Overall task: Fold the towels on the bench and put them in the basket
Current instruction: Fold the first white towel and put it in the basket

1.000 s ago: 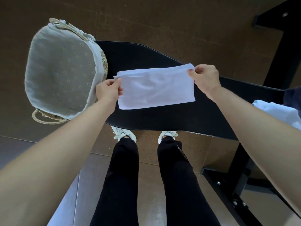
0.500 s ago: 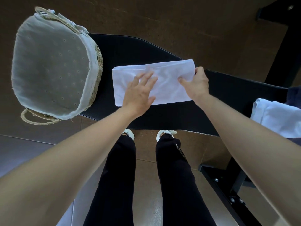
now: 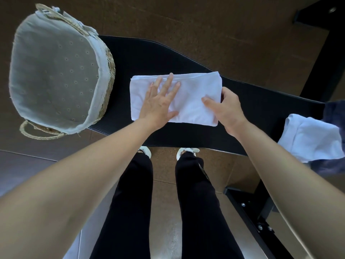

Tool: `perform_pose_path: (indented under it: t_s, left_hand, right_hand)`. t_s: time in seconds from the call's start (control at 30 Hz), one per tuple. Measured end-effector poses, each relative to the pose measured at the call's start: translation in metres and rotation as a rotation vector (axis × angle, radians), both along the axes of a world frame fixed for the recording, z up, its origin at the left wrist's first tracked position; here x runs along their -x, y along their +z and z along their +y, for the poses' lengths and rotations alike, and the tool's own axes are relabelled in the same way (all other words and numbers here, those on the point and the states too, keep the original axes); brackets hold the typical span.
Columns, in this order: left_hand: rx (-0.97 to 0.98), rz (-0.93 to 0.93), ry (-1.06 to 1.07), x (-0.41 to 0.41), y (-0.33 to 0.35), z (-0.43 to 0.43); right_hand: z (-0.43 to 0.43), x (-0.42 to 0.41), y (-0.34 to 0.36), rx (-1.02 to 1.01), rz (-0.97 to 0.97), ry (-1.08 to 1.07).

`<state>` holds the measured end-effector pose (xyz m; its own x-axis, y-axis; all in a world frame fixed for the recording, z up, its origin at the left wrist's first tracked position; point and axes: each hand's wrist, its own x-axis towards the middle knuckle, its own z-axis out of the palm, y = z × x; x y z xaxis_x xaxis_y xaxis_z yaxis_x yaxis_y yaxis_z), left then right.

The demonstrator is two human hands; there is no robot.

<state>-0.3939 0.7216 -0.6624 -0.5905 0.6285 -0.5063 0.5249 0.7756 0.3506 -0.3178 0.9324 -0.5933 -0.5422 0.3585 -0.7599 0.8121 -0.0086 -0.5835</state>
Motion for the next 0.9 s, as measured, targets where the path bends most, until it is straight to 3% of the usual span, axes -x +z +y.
perform_pose_path:
  t_s: [0.07,0.13,0.23,0.33,0.5,0.67,0.8,0.9]
  left_hand:
    - [-0.207,-0.011,0.17,-0.003,0.006,-0.01]
    - [-0.345,0.11,0.353,-0.006,0.012,-0.024]
    - [-0.314,0.216,0.678,-0.009,0.024,-0.048]
    - [-0.291,0.001,0.893,-0.004,0.024,-0.07]
    - [-0.308,-0.414,0.898,0.001,0.016,-0.09]
    - [-0.473,-0.795,1.316,0.016,0.029,-0.089]
    - [-0.456,-0.88,1.341,0.025,0.024,-0.095]
    - [-0.41,-0.779,1.252,0.024,0.016,-0.094]
  right_hand:
    - [-0.01,0.003,0.01,0.028,0.043,0.012]
    - [-0.024,0.01,0.017,0.027,0.086,0.042]
    - [-0.048,0.023,0.023,-0.015,0.117,0.098]
    - [-0.076,0.035,0.019,-0.089,0.138,0.164]
    - [-0.126,0.05,0.005,-0.178,0.162,0.302]
    - [-0.163,0.059,-0.017,-0.17,0.15,0.397]
    - [-0.177,0.056,-0.036,-0.005,0.106,0.439]
    - [-0.17,0.05,-0.041,0.077,0.099,0.473]
